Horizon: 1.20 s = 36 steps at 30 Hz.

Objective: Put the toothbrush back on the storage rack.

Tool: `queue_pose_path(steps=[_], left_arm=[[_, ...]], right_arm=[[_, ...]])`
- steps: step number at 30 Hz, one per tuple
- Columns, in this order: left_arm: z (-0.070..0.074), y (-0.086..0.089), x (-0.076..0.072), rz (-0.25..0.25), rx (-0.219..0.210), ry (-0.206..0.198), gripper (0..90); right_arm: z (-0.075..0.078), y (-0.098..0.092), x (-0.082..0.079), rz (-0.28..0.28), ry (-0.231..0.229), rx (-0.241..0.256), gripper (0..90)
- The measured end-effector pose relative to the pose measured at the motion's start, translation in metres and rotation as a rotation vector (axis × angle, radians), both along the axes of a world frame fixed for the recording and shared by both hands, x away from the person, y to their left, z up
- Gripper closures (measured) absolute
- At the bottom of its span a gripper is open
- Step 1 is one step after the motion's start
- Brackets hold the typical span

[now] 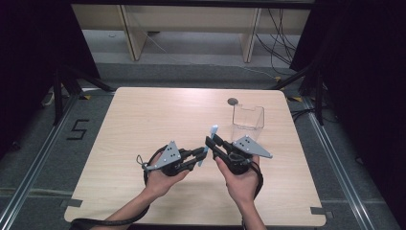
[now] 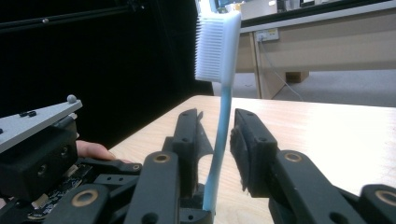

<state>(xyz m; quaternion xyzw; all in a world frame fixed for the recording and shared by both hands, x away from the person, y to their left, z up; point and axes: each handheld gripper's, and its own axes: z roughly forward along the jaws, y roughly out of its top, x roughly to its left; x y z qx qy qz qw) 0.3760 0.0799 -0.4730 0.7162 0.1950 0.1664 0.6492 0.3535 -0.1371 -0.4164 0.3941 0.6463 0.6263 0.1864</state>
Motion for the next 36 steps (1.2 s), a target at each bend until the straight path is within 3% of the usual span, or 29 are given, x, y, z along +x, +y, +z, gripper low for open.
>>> queue_pose_path(steps=[13,15,20,22,26,27,28,36], left_arm=[[-0.001,-0.003,0.000,0.003,0.002,0.005,77.9],[-0.001,-0.004,0.001,0.001,0.007,0.004,76.3],[0.000,-0.003,0.000,0.010,0.038,-0.018,66.4],[0.001,-0.003,-0.002,0.011,0.064,-0.032,61.8],[0.000,-0.001,-0.004,0.017,0.105,-0.050,50.9],[0.001,0.002,-0.006,0.030,0.136,-0.042,49.2],[0.001,0.003,-0.006,0.036,0.143,-0.037,47.6],[-0.003,0.021,-0.006,0.062,0.183,0.028,41.0]], right_arm=[[0.000,0.001,-0.001,-0.004,-0.020,-0.028,85.7],[0.001,0.001,-0.001,-0.004,-0.029,-0.052,86.0],[-0.001,0.004,0.000,0.014,-0.043,-0.066,86.1],[0.000,0.002,0.001,0.008,-0.059,-0.106,86.0],[0.002,-0.001,0.000,-0.003,-0.060,-0.107,86.1],[0.002,-0.002,0.000,0.001,-0.060,-0.104,86.0],[0.003,-0.005,0.001,-0.008,-0.081,-0.132,86.0],[0.005,-0.012,0.000,-0.004,-0.073,-0.121,86.0]])
